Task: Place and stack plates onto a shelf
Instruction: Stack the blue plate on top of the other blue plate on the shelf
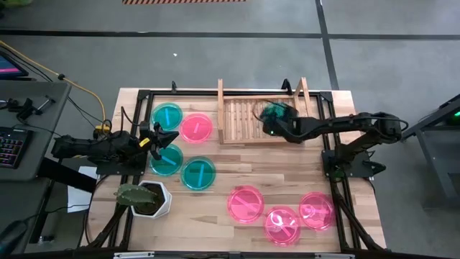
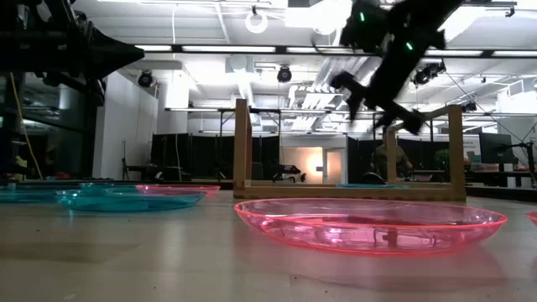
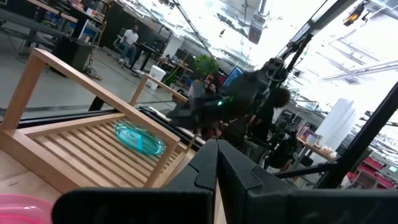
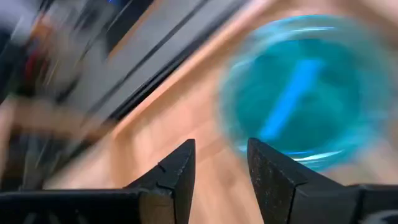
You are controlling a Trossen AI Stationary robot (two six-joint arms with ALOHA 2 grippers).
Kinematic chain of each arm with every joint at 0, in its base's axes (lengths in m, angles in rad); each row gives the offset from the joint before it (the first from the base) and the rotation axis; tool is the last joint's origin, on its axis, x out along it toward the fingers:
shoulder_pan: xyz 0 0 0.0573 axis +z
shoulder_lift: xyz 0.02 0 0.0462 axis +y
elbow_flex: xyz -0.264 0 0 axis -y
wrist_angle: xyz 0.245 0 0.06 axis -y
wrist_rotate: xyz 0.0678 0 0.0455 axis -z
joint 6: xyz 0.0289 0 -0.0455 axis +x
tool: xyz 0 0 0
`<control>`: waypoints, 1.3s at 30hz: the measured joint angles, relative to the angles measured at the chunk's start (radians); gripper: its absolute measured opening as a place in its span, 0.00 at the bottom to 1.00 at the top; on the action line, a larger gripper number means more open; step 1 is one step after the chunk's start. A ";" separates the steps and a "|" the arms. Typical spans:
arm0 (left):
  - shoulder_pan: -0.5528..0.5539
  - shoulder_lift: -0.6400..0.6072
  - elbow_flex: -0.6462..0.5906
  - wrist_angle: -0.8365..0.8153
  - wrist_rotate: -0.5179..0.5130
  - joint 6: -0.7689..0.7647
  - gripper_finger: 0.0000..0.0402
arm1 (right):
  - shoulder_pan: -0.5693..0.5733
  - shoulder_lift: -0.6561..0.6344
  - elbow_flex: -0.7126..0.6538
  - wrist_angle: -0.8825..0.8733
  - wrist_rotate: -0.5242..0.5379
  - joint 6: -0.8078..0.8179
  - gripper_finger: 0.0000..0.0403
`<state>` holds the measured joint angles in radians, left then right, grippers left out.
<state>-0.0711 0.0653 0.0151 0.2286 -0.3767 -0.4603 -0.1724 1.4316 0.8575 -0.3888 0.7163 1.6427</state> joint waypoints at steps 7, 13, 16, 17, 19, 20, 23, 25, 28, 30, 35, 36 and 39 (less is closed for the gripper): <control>0.000 0.000 0.000 0.000 0.000 0.000 0.00 | -0.015 -0.001 0.141 0.213 -0.534 -0.826 0.32; 0.000 0.000 0.000 0.000 0.000 0.000 0.00 | -0.016 -0.001 0.306 0.045 -0.748 -1.138 0.32; 0.000 0.000 0.000 0.000 0.000 0.000 0.00 | -0.016 -0.001 0.381 -0.064 -0.797 -1.260 0.32; 0.000 0.000 0.000 0.000 0.000 0.000 0.00 | -0.016 -0.001 0.406 -0.104 -0.803 -1.296 0.32; 0.000 0.000 0.000 0.001 0.000 0.000 0.00 | -0.015 -0.001 0.445 -0.179 -0.805 -1.367 0.32; 0.000 0.000 0.000 0.002 0.000 0.000 0.00 | -0.015 -0.001 0.462 -0.217 -0.805 -1.402 0.32; 0.000 0.000 0.000 0.018 0.000 -0.008 0.00 | -0.016 -0.011 0.488 -0.290 -0.805 -1.495 0.32; 0.000 0.000 0.000 0.039 -0.001 -0.003 0.00 | -0.020 -0.028 0.488 -0.319 -0.805 -1.534 0.32; 0.000 0.000 0.000 0.077 -0.001 -0.011 0.00 | -0.033 -0.061 0.488 -0.369 -0.806 -1.530 0.32; 0.001 0.000 0.000 0.114 -0.012 -0.018 0.00 | -0.040 -0.091 0.488 -0.389 -0.806 -1.509 0.32; 0.002 0.000 0.000 0.260 -0.055 -0.090 0.00 | -0.033 -0.162 0.488 -0.338 -0.800 -1.407 0.32; 0.004 0.001 0.000 0.307 -0.095 -0.093 0.00 | -0.027 -0.172 0.488 -0.312 -0.799 -1.391 0.32; 0.019 0.010 0.016 0.378 -0.172 -0.126 0.00 | -0.013 -0.195 0.488 -0.203 -0.796 -1.358 0.32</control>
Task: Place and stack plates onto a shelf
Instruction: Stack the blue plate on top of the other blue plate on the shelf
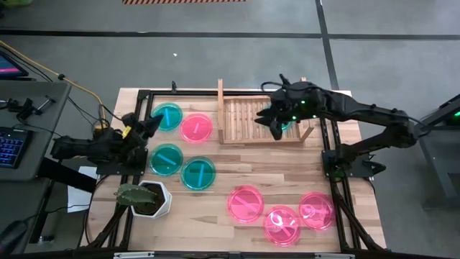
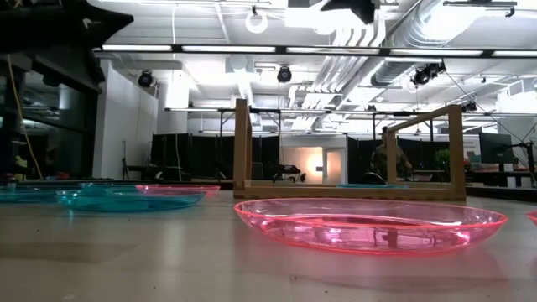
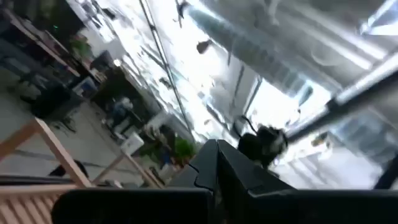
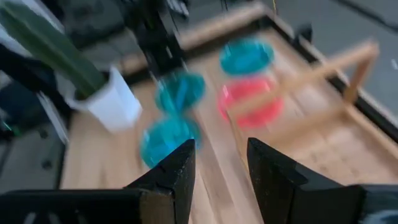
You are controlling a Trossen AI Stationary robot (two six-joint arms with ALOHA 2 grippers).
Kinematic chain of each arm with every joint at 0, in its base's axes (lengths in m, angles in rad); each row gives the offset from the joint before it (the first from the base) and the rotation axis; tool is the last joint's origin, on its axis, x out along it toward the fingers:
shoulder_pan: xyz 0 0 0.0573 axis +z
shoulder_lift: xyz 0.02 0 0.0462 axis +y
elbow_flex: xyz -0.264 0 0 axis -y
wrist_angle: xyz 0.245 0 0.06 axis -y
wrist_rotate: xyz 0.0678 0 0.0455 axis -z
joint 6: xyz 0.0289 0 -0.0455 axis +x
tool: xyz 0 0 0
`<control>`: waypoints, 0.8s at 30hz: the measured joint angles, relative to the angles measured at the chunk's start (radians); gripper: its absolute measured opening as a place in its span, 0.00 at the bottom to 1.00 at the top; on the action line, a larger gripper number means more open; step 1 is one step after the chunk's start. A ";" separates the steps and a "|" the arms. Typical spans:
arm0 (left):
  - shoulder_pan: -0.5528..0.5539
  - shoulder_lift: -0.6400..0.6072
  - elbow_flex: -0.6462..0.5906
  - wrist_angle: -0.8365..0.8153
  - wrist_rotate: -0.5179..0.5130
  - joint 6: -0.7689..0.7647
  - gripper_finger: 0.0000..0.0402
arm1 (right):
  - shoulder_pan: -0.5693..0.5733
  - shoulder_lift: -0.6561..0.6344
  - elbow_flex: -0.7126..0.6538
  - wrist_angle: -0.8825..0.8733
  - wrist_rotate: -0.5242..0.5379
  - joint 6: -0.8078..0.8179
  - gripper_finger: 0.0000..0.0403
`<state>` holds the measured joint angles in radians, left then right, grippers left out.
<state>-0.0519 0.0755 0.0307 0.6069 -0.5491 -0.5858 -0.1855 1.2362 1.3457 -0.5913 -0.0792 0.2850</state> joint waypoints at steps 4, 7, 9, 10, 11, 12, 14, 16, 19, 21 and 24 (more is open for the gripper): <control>0.034 0.055 0.123 -0.151 0.021 -0.020 0.01 | 0.005 -0.005 0.000 0.093 0.037 0.001 0.32; 0.065 0.142 0.274 -0.422 0.056 -0.031 0.06 | 0.004 -0.004 0.000 0.122 0.046 0.025 0.32; 0.090 0.212 0.394 -0.616 0.082 -0.031 0.10 | -0.002 -0.004 0.000 0.118 0.045 0.028 0.32; 0.102 0.248 0.453 -0.724 0.091 -0.030 0.13 | -0.005 -0.005 0.000 0.117 0.045 0.028 0.32; 0.115 0.289 0.512 -0.839 0.102 -0.023 0.15 | -0.005 -0.007 0.000 0.116 0.045 0.028 0.32; 0.128 0.331 0.569 -0.949 0.114 -0.015 0.18 | -0.005 -0.009 0.000 0.115 0.045 0.028 0.32; 0.156 0.415 0.668 -1.168 0.128 -0.008 0.22 | -0.005 -0.015 0.000 0.102 0.045 0.023 0.32; 0.187 0.494 0.740 -1.372 0.137 -0.017 0.26 | -0.004 -0.016 0.000 0.076 0.045 0.021 0.32; 0.241 0.623 0.782 -1.607 0.176 -0.068 0.31 | -0.004 -0.016 0.000 0.020 0.045 0.021 0.32; 0.277 0.708 0.781 -1.703 0.220 -0.091 0.32 | -0.004 -0.015 0.000 -0.018 0.045 0.021 0.32; 0.332 0.847 0.782 -1.765 0.262 -0.110 0.34 | -0.004 -0.015 0.000 -0.059 0.045 0.021 0.32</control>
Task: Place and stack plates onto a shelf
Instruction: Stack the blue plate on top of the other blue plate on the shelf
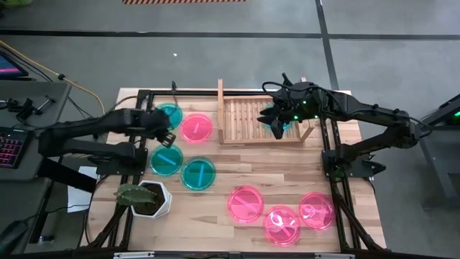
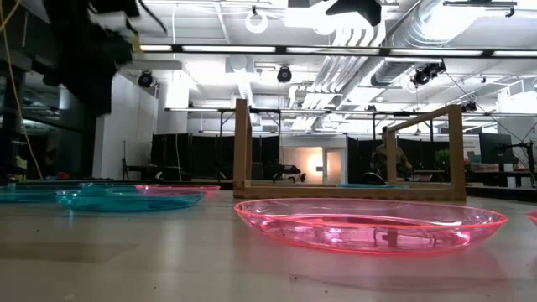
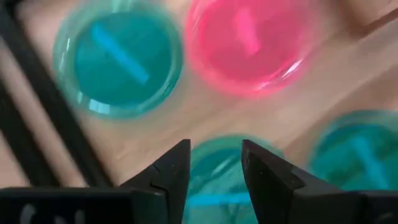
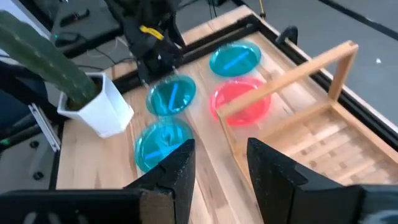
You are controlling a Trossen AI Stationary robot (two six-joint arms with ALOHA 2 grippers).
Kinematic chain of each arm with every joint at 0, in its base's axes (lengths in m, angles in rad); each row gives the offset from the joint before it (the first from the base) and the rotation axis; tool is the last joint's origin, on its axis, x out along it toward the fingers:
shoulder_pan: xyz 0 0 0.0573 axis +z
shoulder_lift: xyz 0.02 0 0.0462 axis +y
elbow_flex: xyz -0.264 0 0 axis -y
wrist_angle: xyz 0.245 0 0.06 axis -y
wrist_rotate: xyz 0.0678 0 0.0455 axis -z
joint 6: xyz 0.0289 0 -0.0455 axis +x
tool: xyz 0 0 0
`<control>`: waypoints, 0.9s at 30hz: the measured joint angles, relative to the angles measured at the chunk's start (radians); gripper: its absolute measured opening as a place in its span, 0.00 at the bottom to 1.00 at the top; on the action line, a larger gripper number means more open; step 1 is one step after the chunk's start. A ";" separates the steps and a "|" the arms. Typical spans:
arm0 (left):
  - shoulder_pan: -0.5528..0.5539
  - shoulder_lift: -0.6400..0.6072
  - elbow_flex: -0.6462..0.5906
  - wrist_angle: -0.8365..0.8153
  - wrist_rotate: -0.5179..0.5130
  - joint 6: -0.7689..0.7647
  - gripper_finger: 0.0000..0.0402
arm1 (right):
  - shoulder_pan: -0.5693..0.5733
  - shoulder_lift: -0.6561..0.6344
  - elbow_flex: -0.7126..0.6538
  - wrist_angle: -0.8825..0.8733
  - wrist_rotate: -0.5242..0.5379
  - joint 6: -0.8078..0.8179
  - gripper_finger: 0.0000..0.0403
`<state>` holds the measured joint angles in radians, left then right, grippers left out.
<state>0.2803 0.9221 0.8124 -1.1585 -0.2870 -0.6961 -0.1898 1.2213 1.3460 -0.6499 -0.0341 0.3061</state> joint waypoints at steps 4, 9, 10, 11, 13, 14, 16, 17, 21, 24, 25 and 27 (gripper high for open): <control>0.082 0.168 0.000 0.019 0.057 0.029 0.34 | 0.000 0.000 0.000 -0.004 0.000 0.000 0.32; 0.160 0.349 0.000 0.037 0.059 0.146 0.34 | 0.000 0.000 0.000 -0.005 0.000 -0.019 0.32; 0.172 0.379 0.000 0.047 0.045 0.173 0.34 | 0.000 0.000 0.000 -0.005 0.000 -0.019 0.32; 0.183 0.405 0.000 0.064 0.031 0.200 0.34 | 0.000 0.000 0.000 -0.005 0.000 -0.019 0.32; 0.199 0.448 0.000 0.107 -0.001 0.254 0.34 | 0.000 0.000 0.000 -0.005 0.000 -0.019 0.32; 0.203 0.465 0.000 0.133 -0.017 0.285 0.34 | 0.000 0.000 0.000 -0.005 0.000 -0.019 0.32; 0.206 0.494 0.000 0.192 -0.037 0.361 0.34 | 0.000 0.000 0.000 -0.005 0.000 -0.019 0.32; 0.207 0.506 0.000 0.219 -0.038 0.398 0.34 | 0.000 0.000 0.000 -0.005 0.000 -0.019 0.32; 0.206 0.545 0.001 0.281 -0.038 0.498 0.34 | 0.000 0.000 0.000 -0.005 0.000 -0.019 0.32; 0.206 0.578 0.001 0.288 -0.038 0.525 0.34 | 0.000 0.000 0.000 -0.005 0.000 -0.019 0.32; 0.206 0.590 0.001 0.288 -0.039 0.530 0.34 | 0.000 0.000 0.000 -0.005 0.000 -0.019 0.32; 0.206 0.616 0.001 0.289 -0.044 0.541 0.34 | 0.000 0.000 0.000 -0.005 0.000 -0.019 0.32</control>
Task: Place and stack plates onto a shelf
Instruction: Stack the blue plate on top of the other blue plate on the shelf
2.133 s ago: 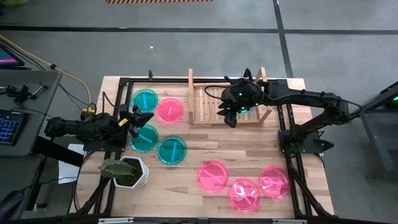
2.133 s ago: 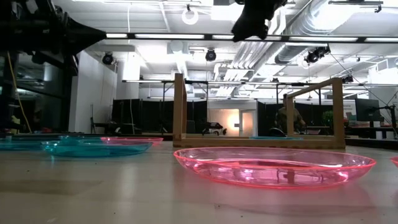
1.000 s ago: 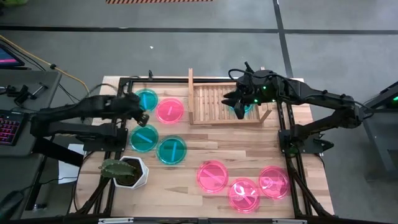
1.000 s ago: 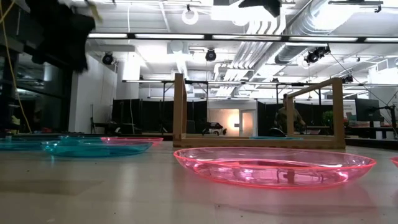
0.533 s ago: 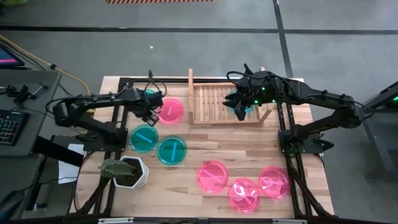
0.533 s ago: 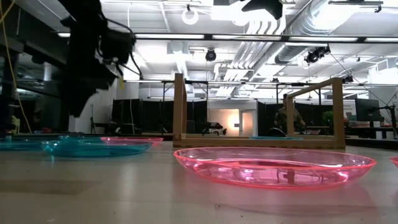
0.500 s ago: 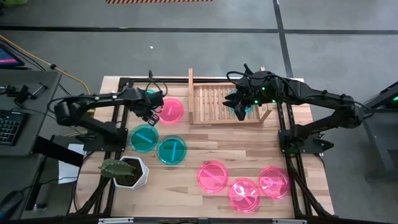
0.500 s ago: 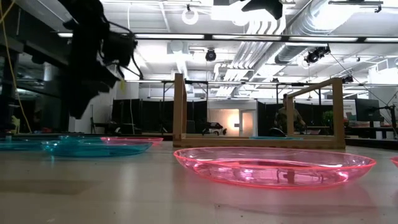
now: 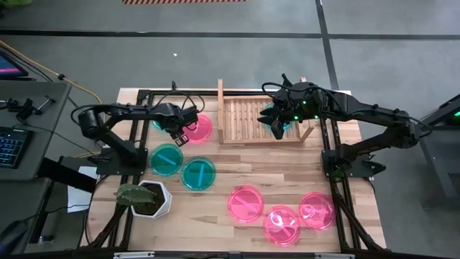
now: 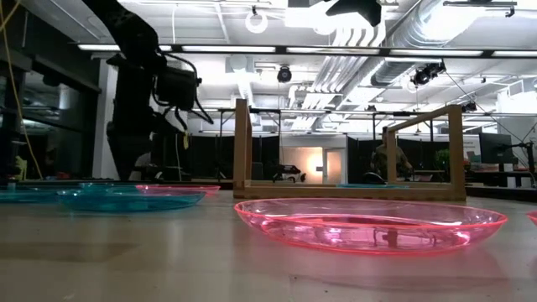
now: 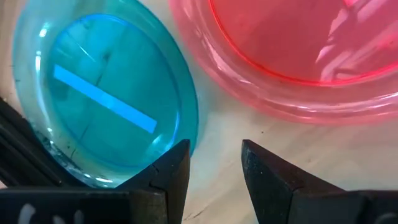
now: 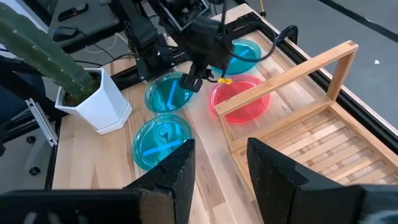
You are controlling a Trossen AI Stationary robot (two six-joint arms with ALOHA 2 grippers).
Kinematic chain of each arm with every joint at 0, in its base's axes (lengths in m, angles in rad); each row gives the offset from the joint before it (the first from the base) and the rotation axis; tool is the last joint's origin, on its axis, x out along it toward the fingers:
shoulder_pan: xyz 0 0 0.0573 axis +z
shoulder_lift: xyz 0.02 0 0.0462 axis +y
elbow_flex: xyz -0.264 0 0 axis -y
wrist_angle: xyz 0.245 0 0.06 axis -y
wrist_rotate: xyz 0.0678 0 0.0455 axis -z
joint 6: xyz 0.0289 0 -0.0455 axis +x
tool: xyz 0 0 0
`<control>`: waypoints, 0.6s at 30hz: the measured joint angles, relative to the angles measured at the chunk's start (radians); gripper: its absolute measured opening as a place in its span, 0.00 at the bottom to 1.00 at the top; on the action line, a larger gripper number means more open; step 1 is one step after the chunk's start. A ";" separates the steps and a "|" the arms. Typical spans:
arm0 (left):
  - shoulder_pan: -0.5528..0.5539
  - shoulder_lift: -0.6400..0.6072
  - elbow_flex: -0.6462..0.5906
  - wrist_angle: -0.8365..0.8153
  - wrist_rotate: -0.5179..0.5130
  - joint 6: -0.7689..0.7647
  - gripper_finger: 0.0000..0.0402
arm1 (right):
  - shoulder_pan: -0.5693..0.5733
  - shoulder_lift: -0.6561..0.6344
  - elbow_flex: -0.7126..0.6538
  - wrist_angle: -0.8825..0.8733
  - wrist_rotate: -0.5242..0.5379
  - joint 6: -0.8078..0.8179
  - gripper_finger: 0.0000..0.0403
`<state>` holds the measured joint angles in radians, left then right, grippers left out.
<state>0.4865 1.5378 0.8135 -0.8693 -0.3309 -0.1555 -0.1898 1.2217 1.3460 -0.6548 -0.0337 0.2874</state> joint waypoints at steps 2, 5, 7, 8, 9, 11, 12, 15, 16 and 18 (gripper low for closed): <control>0.003 0.025 0.000 0.007 -0.032 0.002 0.34 | 0.000 0.000 0.000 0.000 0.009 0.000 0.32; 0.011 0.057 0.000 0.015 -0.074 -0.001 0.34 | 0.000 0.000 0.000 0.000 0.041 0.000 0.32; 0.018 0.077 0.000 0.020 -0.074 -0.012 0.34 | 0.000 0.000 0.000 0.000 0.053 0.000 0.32; 0.020 0.089 0.000 0.024 -0.070 -0.015 0.34 | 0.000 0.000 0.000 0.000 0.053 0.000 0.32; 0.022 0.102 0.000 0.024 -0.066 -0.015 0.34 | 0.000 0.000 0.000 0.000 0.053 0.000 0.32; 0.026 0.124 0.002 0.026 -0.066 0.002 0.34 | 0.000 0.000 0.000 0.000 0.053 0.000 0.32; 0.027 0.134 0.004 0.027 -0.071 0.009 0.34 | 0.000 0.000 0.000 0.000 0.053 0.000 0.32; 0.029 0.154 0.005 0.029 -0.076 0.026 0.34 | 0.000 0.000 0.000 0.000 0.053 0.000 0.32; 0.029 0.155 0.004 0.033 -0.077 0.035 0.34 | 0.000 0.000 0.000 0.000 0.053 0.000 0.32; 0.029 0.151 0.003 0.040 -0.080 0.042 0.32 | 0.000 0.000 0.000 0.000 0.053 0.000 0.32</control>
<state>0.5156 1.6886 0.8168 -0.8288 -0.4106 -0.1139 -0.1902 1.2221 1.3457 -0.6544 0.0189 0.2874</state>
